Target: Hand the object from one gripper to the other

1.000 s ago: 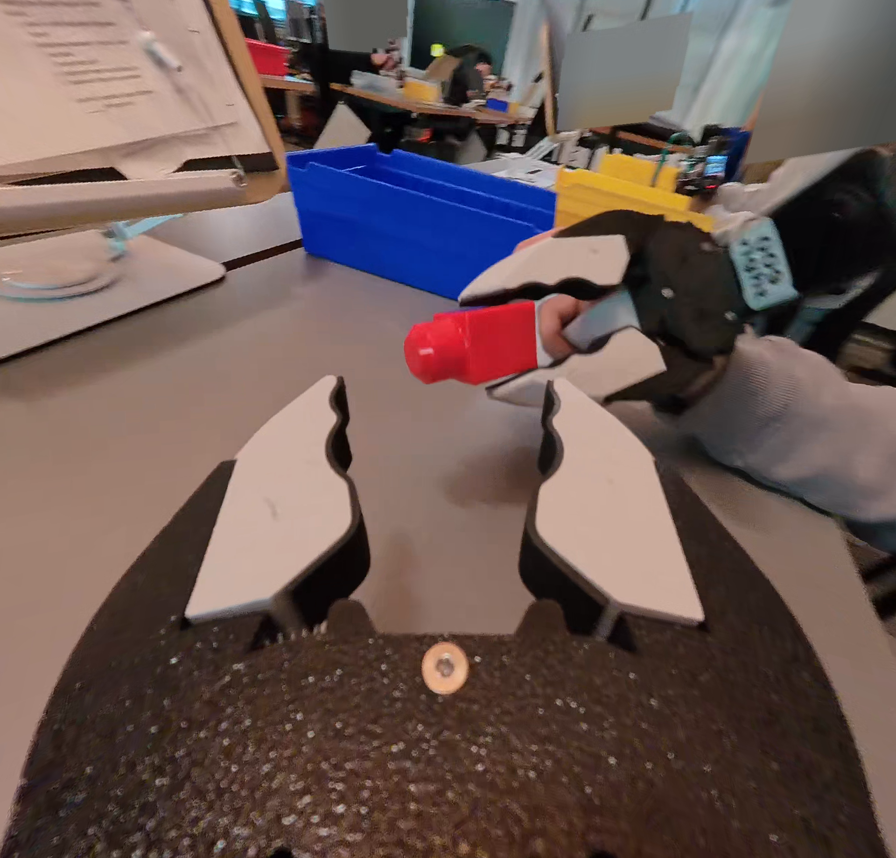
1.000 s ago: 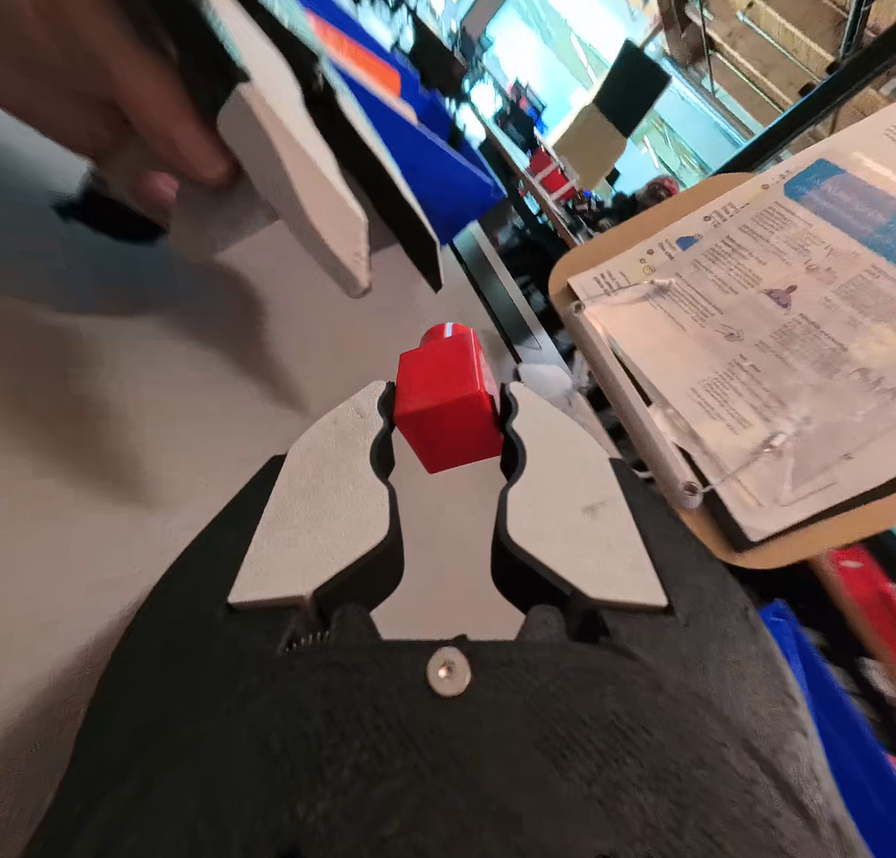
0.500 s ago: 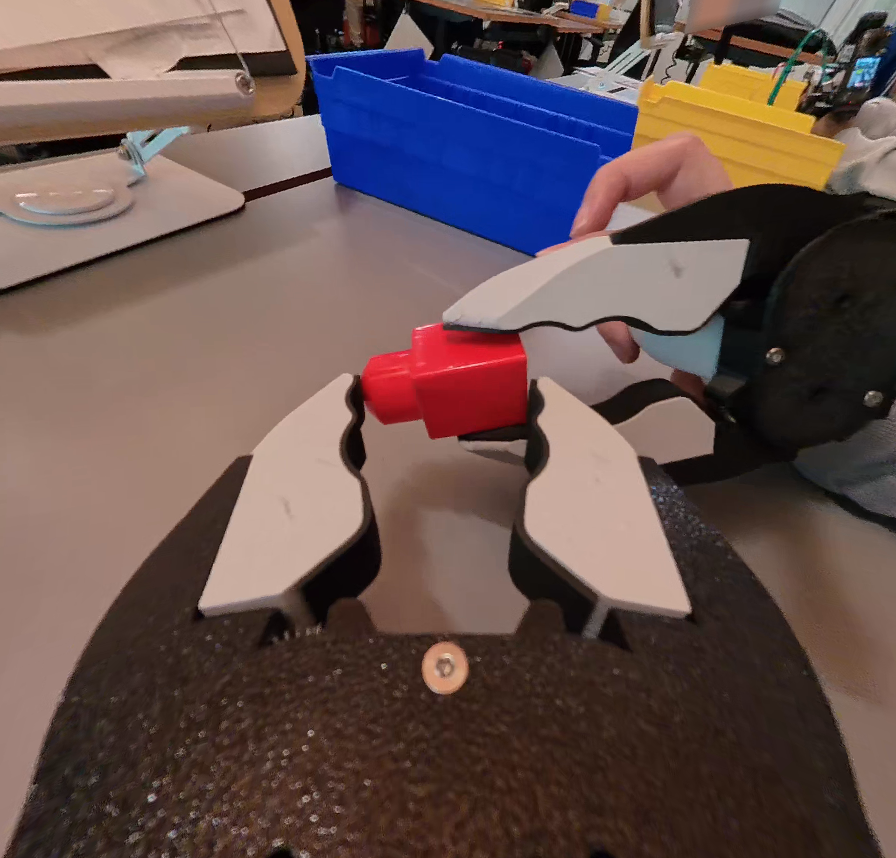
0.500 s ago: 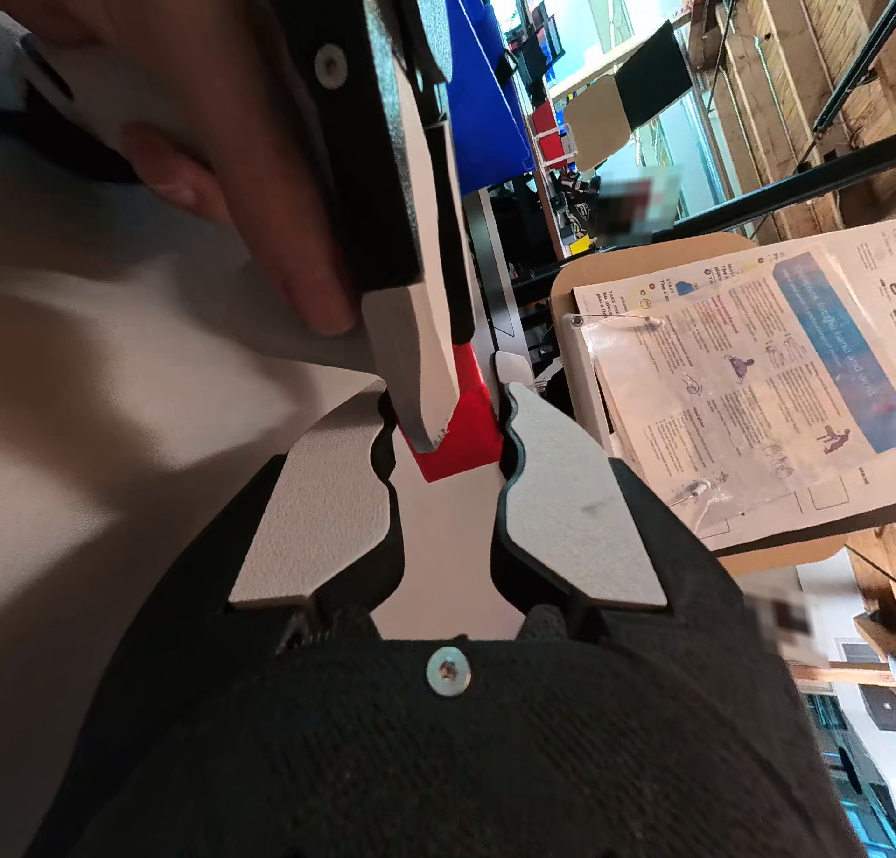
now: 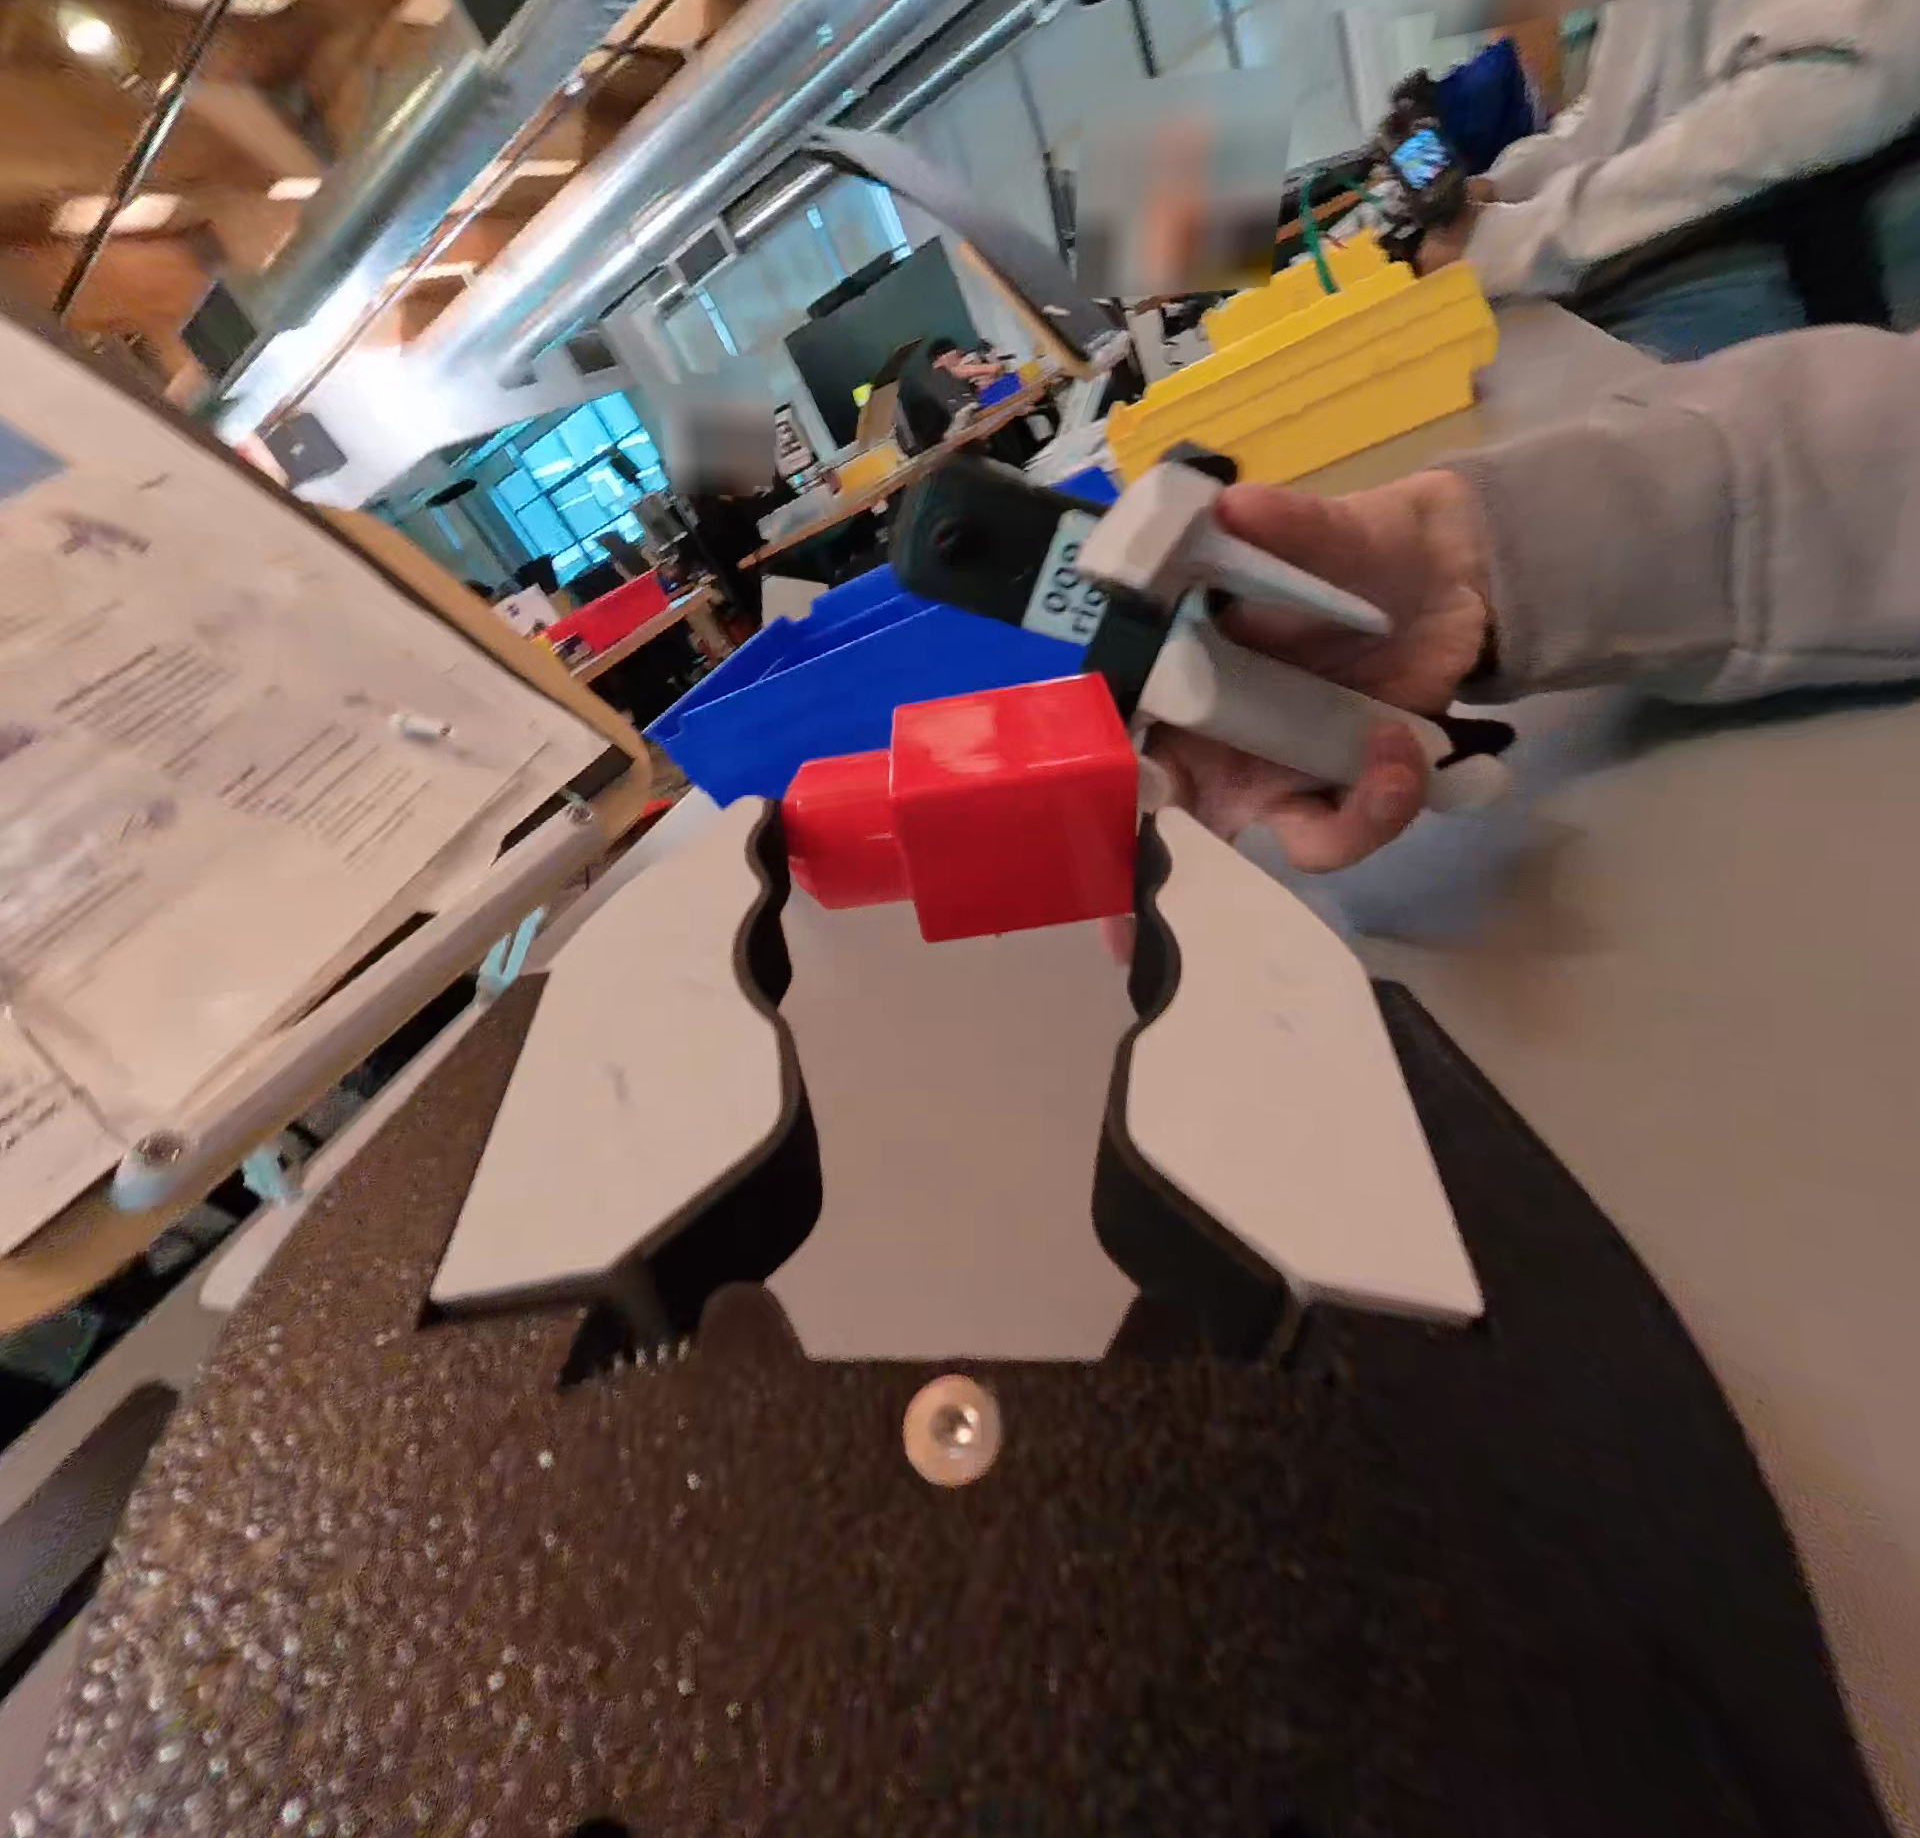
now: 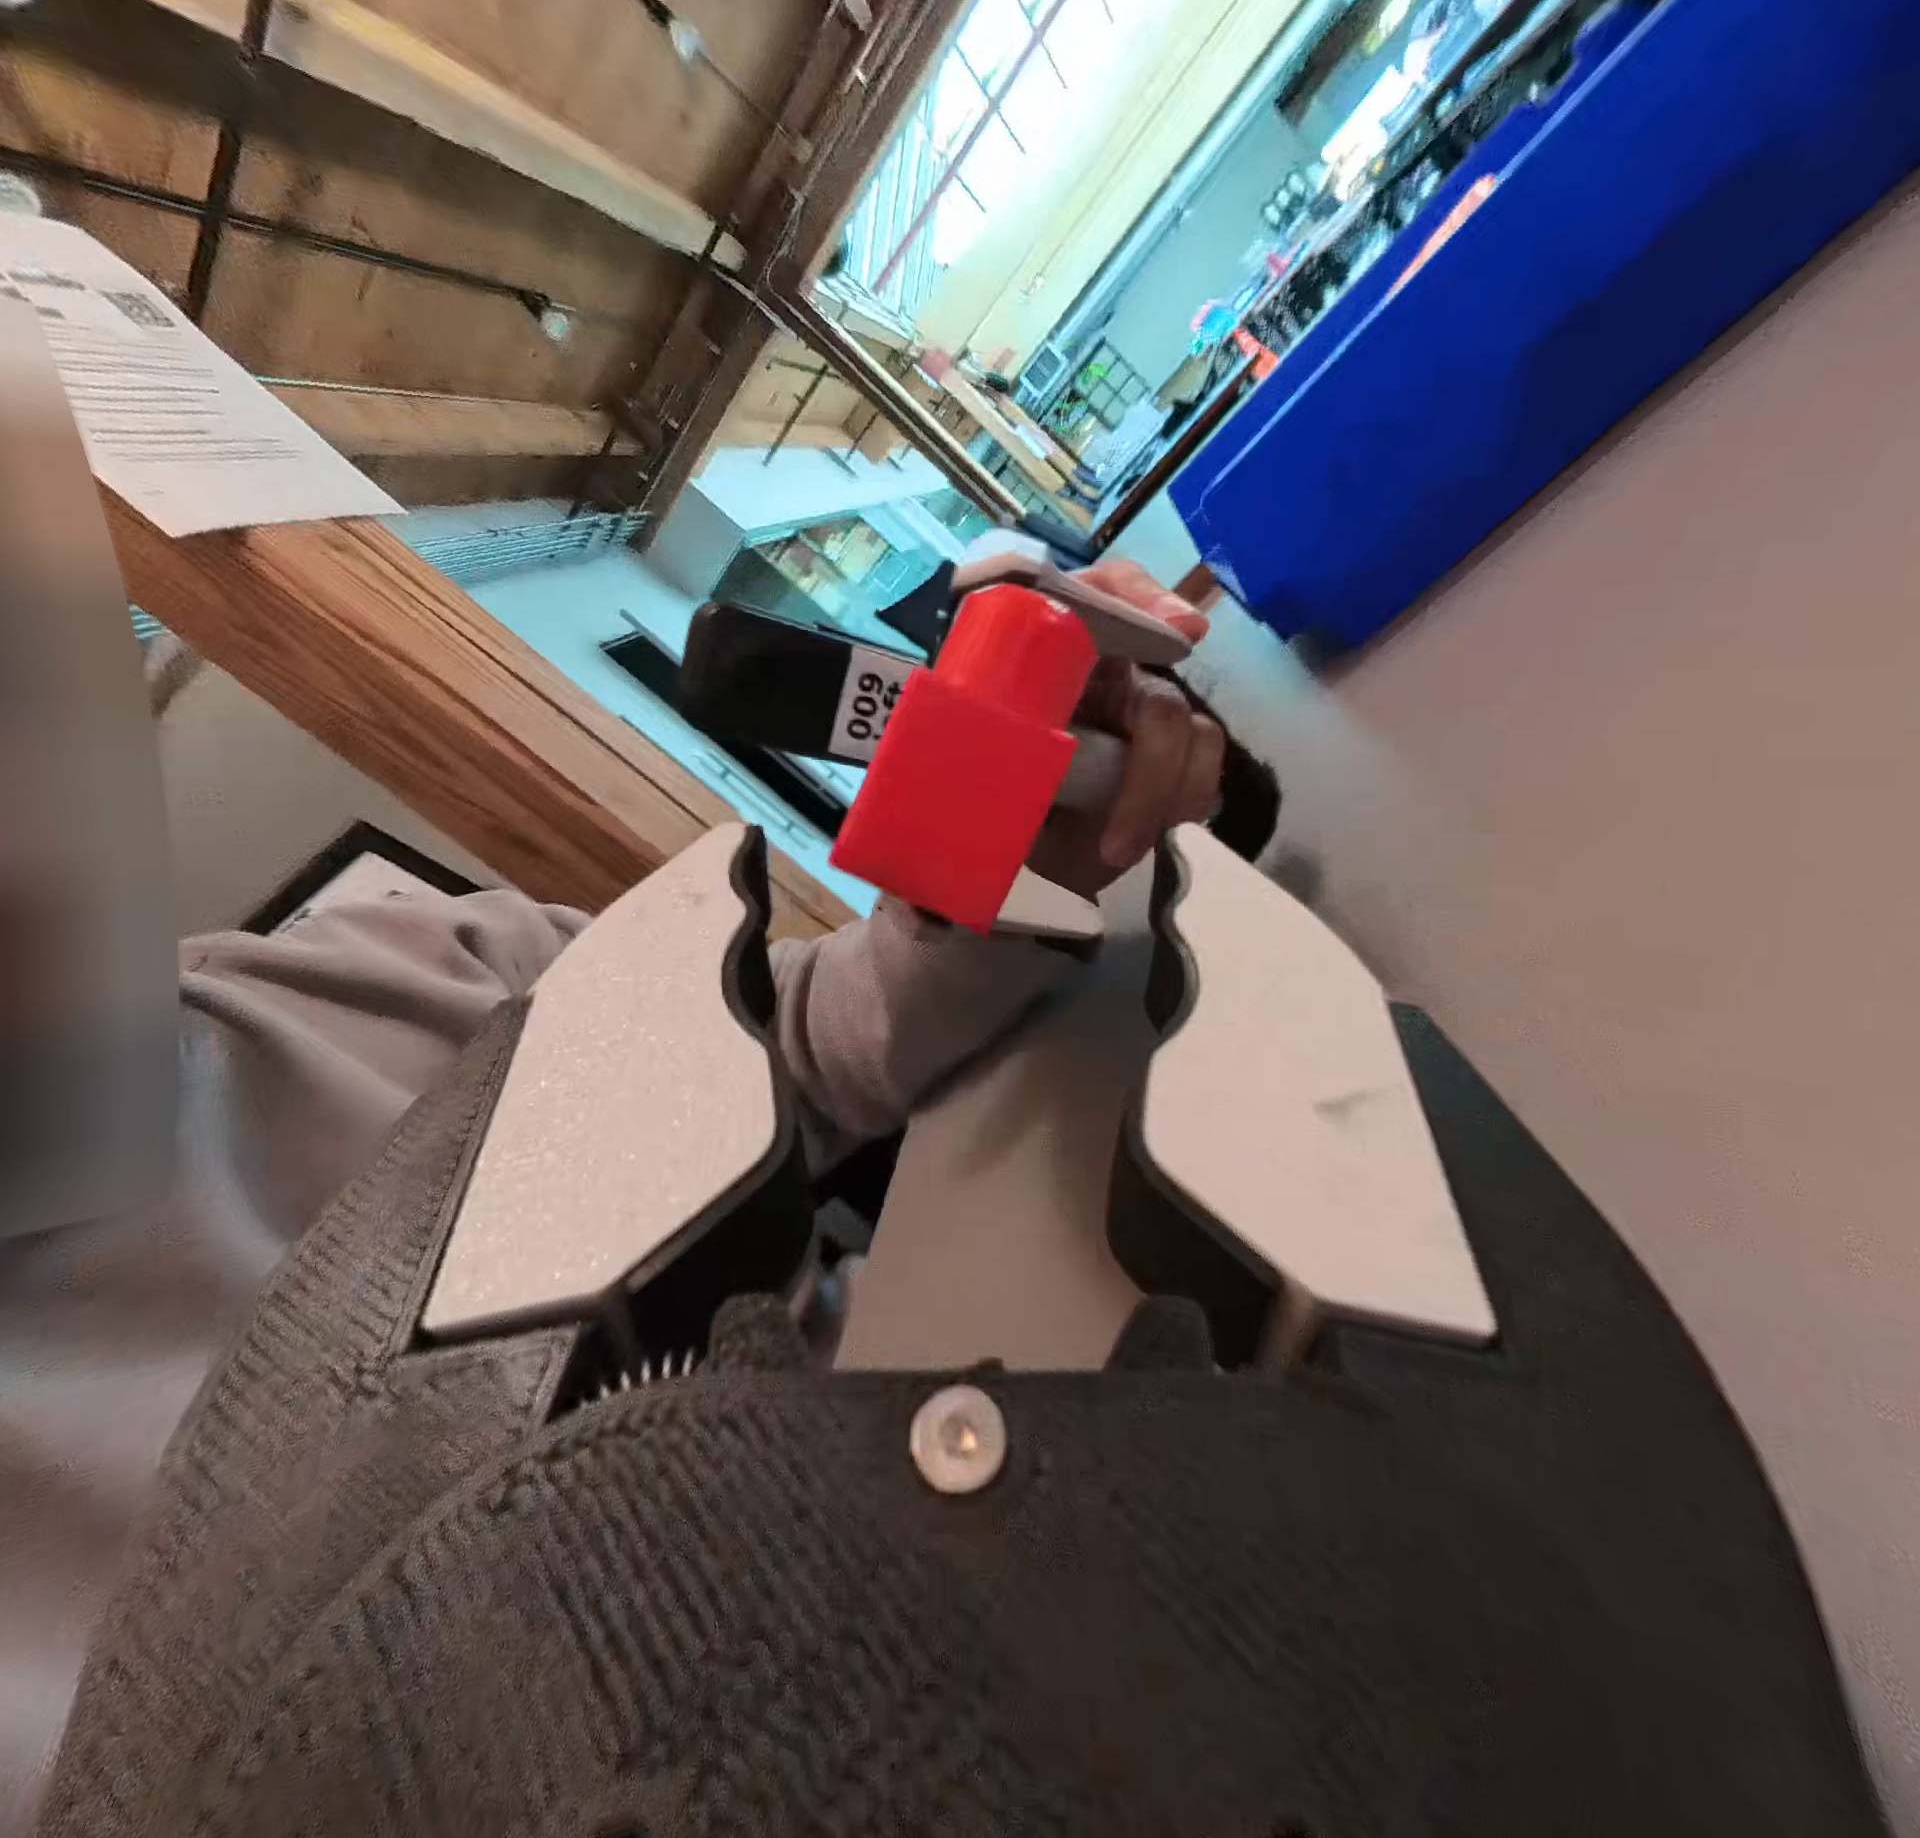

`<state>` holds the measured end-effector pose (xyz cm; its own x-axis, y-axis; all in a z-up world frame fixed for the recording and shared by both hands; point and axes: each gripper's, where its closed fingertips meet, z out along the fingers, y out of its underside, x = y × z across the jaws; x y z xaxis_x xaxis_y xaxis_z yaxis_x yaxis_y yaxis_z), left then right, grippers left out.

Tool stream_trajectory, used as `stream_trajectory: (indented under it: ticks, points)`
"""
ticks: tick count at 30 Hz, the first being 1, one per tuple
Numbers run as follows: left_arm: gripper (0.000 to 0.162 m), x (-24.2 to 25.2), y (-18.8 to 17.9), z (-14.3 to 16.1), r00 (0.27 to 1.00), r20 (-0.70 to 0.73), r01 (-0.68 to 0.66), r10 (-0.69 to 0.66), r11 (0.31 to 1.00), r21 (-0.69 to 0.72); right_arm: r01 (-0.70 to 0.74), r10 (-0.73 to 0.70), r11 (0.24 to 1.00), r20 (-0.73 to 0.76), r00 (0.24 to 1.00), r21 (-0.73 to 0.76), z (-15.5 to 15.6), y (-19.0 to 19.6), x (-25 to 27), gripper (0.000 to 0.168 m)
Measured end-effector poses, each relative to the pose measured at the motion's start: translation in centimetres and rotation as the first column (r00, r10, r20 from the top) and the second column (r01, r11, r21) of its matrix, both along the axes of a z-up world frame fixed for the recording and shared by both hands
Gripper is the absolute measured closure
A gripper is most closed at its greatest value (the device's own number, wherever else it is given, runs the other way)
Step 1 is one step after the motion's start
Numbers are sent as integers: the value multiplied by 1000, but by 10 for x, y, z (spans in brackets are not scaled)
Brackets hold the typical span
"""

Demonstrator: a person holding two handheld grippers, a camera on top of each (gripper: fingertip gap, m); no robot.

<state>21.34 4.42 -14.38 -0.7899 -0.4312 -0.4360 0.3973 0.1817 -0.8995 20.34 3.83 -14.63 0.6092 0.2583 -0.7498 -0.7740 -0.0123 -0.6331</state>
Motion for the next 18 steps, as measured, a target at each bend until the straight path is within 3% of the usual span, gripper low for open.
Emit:
stream_trajectory:
  ticks: [3,6,11,13,16,18]
  points:
    - [99,-10,-9,-4,997,63,38,-42,997,62,-47,47,999,-16,999,-16,-3,5,-9,98]
    - [99,-14,-14,-9,993,101,44,-56,993,114,-66,67,998,-46,997,23,1,6,-10,127]
    - [99,-8,-13,-17,995,103,-11,-6,988,157,-28,30,999,76,997,-28,-5,6,-6,129]
    - [100,-5,-11,-16,997,68,-29,21,992,123,16,-10,999,164,986,-34,-1,6,-4,130]
    - [87,3,-4,-9,997,23,-79,78,996,42,156,-143,988,285,948,-22,12,0,9,130]
    - [84,9,1,-10,993,8,-114,114,993,37,312,-295,950,421,858,30,31,-17,26,130]
